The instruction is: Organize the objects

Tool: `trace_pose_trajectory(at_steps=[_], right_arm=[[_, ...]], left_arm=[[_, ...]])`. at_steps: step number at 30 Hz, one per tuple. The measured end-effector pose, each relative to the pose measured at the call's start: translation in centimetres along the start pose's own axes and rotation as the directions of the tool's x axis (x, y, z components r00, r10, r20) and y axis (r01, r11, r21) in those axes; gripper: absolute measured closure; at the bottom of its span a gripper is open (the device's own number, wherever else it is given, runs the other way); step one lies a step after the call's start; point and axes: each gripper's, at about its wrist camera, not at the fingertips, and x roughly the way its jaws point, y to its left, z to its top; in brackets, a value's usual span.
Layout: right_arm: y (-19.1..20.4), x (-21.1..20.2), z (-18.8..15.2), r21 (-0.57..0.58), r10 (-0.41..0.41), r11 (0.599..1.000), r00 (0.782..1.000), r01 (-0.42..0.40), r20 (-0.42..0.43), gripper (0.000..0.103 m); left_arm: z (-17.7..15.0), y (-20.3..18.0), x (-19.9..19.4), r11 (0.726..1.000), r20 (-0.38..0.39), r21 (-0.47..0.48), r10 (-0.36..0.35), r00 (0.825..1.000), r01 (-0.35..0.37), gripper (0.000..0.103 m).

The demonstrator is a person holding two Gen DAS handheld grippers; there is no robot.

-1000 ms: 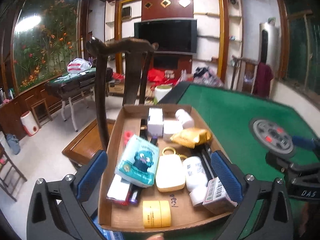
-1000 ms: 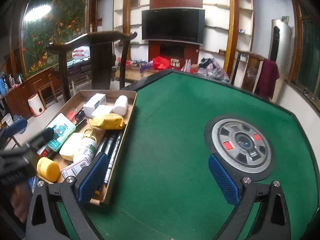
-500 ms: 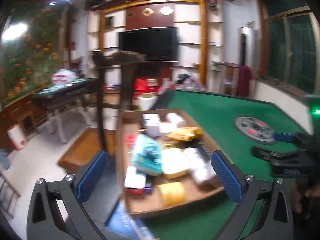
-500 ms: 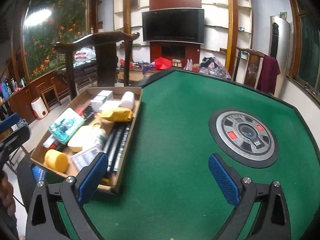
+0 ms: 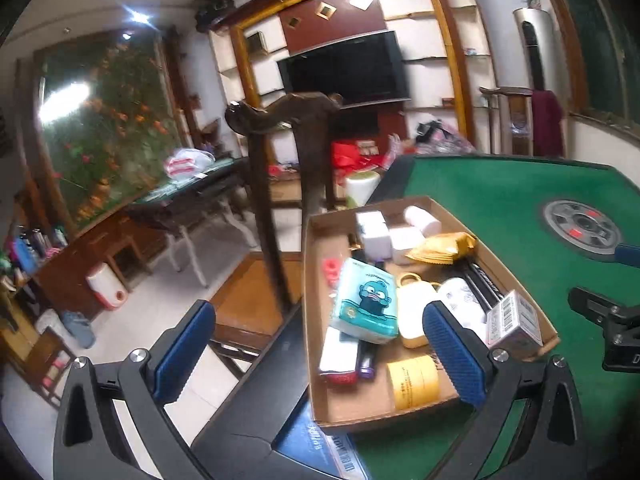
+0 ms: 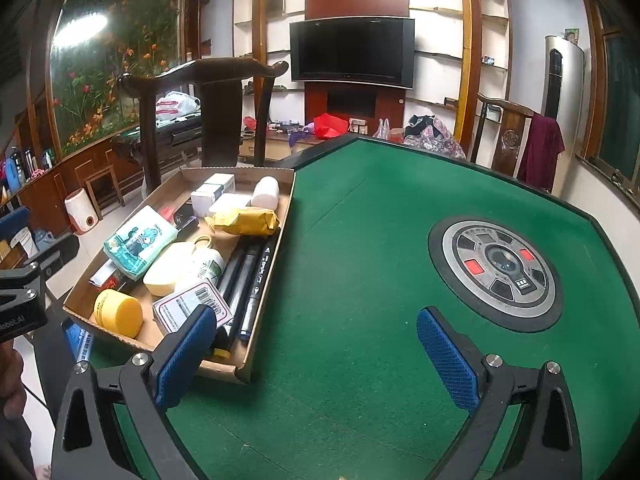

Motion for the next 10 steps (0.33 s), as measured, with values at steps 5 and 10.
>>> trace_pose_trajectory(at_steps=[5,10], right_arm=[[-0.07,0.16,-0.08,0.003,0.003,1.000,1.000,-0.003,-0.007,0.001],[-0.12,0.13,-0.10,0.009,-0.001,1.000,1.000,0.001,-0.008,0.001]], left_arm=[[-0.51,0.34,-0.03,0.996,-0.064,-0.046,-0.082,0.995,0.079,0.000],[-0.45,0.90,0.12,0.995,-0.092,-0.078,-0.071,0.993,0.064,0.000]])
